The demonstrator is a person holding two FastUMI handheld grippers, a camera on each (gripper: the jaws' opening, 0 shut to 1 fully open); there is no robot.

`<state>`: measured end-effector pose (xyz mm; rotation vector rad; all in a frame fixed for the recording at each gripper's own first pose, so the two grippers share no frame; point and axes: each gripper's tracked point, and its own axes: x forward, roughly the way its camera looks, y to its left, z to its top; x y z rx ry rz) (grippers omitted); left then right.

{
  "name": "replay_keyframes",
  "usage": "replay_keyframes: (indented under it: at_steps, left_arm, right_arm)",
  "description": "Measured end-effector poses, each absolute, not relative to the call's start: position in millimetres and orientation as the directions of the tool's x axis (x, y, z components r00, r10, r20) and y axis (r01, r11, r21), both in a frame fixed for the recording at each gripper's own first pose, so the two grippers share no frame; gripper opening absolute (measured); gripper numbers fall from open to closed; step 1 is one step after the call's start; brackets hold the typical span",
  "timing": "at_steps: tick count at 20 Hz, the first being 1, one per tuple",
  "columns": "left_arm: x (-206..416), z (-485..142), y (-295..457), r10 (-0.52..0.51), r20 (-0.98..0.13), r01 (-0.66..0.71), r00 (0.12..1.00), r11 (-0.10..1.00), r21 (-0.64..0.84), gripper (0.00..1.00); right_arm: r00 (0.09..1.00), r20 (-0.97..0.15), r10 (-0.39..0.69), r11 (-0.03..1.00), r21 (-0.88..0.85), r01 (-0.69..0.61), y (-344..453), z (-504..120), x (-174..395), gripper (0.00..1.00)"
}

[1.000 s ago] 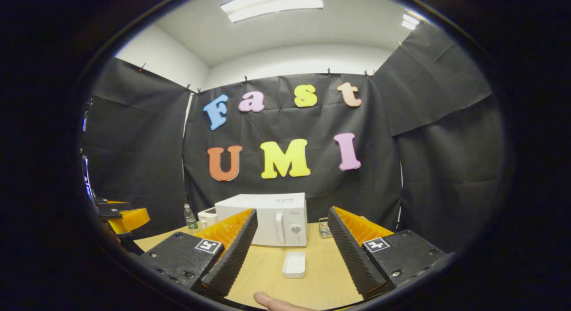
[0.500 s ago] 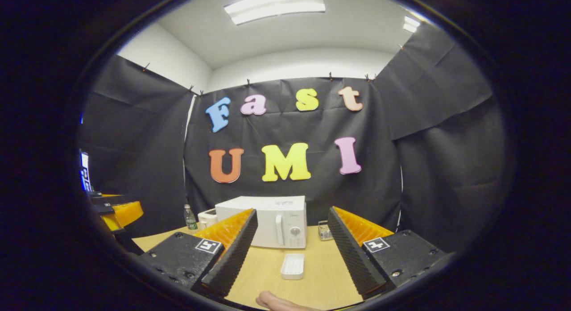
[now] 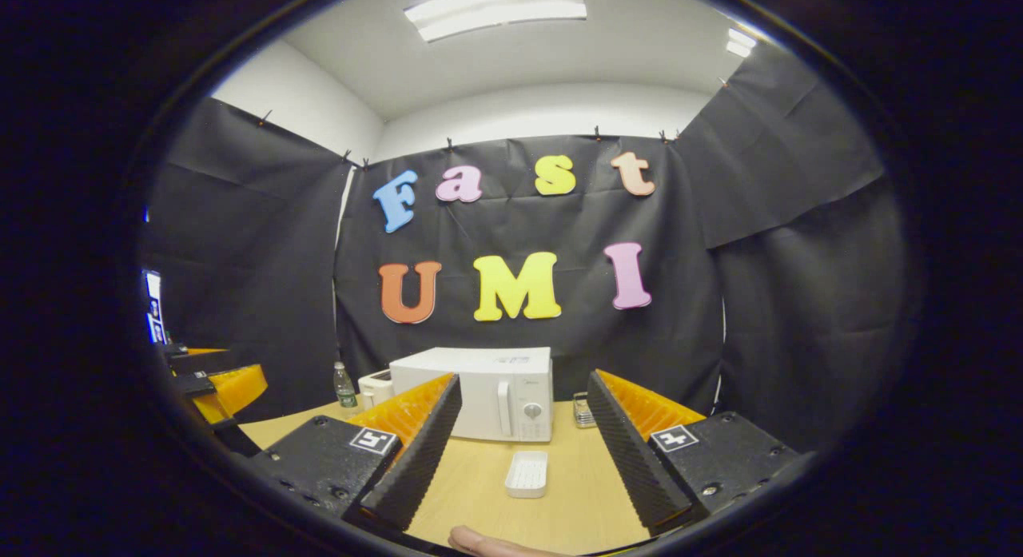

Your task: Open the microwave oven with the left hand, put the food in, and close the microwave oven.

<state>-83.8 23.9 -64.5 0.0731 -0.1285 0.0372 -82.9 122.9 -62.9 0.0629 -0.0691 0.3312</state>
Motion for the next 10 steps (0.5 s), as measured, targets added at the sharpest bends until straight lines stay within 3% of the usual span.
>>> replay_keyframes:
  at_steps: [1, 2, 3, 4, 5, 6, 10]
  left_arm:
    - [-83.1, -65.4, 25.0, 0.033, 0.124, -0.042, 0.992, 0.997, 0.069, 0.93]
    - [-82.2, -66.9, 25.2, 0.035, 0.121, -0.043, 0.992, 0.997, 0.067, 0.93]
    - [-81.6, -67.9, 25.4, 0.039, 0.117, -0.047, 0.992, 0.997, 0.065, 0.93]
    - [-81.9, -68.8, 25.2, 0.04, 0.112, -0.047, 0.993, 0.997, 0.064, 0.94]
    - [-81.7, -70.1, 23.6, 0.038, 0.111, -0.045, 0.993, 0.997, 0.063, 0.94]
    - [-79.9, -70.1, 22.9, 0.039, 0.109, -0.046, 0.993, 0.997, 0.06, 0.93]
    - [-82.2, -69.6, 20.3, 0.035, 0.108, -0.042, 0.994, 0.997, 0.065, 0.94]
  right_arm:
    - [0.943, 0.08, 0.322, 0.944, 0.049, -0.326, 121.5, -62.9, -83.5, 1.0]
    - [0.942, 0.085, 0.325, 0.943, 0.048, -0.33, 121.7, -61.9, -84.1, 0.9]
    - [0.941, 0.089, 0.326, 0.943, 0.044, -0.331, 121.4, -61.4, -85.9, 1.0]
    - [0.942, 0.091, 0.324, 0.944, 0.041, -0.329, 119.6, -61.0, -86.1, 0.9]
    - [0.943, 0.091, 0.319, 0.945, 0.039, -0.324, 117.2, -61.4, -84.8, 0.9]
    - [0.944, 0.091, 0.317, 0.946, 0.036, -0.321, 116.4, -61.6, -85.4, 1.0]
    - [0.944, 0.092, 0.318, 0.946, 0.035, -0.322, 114.8, -61.6, -88.0, 1.0]
